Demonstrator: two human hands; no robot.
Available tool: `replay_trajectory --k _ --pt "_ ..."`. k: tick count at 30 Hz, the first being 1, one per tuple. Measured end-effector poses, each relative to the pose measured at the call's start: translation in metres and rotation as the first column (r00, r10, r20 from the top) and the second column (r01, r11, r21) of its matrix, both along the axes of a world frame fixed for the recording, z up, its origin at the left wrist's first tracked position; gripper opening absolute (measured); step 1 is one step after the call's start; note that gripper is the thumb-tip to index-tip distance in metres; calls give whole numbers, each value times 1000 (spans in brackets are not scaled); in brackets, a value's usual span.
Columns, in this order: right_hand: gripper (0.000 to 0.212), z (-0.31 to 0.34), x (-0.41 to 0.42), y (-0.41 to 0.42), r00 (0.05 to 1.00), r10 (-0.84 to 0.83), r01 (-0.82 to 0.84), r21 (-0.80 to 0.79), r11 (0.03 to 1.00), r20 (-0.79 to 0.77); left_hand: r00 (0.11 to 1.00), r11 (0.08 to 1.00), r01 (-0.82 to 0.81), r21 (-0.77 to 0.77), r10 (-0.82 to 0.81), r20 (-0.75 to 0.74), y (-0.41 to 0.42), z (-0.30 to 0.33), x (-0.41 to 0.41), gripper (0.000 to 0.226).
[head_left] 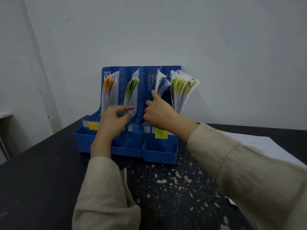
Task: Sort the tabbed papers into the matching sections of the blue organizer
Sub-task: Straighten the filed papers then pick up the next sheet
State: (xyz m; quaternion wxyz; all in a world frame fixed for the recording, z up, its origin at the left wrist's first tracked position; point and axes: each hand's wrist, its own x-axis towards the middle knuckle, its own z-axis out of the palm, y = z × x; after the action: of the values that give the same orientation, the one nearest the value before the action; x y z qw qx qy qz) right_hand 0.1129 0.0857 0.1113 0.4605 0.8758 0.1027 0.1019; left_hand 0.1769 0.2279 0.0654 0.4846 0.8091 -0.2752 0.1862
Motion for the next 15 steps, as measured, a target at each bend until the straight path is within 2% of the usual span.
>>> replay_trajectory --k 3,6,10,12,15 --pt "27 1 -17 -9 978 149 -168 129 977 149 996 999 -29 -33 32 86 -7 10 -8 24" --pt "24 -1 -41 -26 908 232 -330 255 909 348 979 995 -47 -87 63 191 -22 23 -18 21" --pt "27 -4 -79 -56 939 26 -198 475 858 343 938 998 -14 -57 33 345 -50 38 -36 20" --pt "30 -6 -100 -74 931 -83 -148 578 802 354 907 998 58 -27 -42 419 -68 42 -50 20" --pt "28 -10 -126 -111 894 -263 -113 753 648 362 861 973 217 76 -228 455 -98 40 -72 20"
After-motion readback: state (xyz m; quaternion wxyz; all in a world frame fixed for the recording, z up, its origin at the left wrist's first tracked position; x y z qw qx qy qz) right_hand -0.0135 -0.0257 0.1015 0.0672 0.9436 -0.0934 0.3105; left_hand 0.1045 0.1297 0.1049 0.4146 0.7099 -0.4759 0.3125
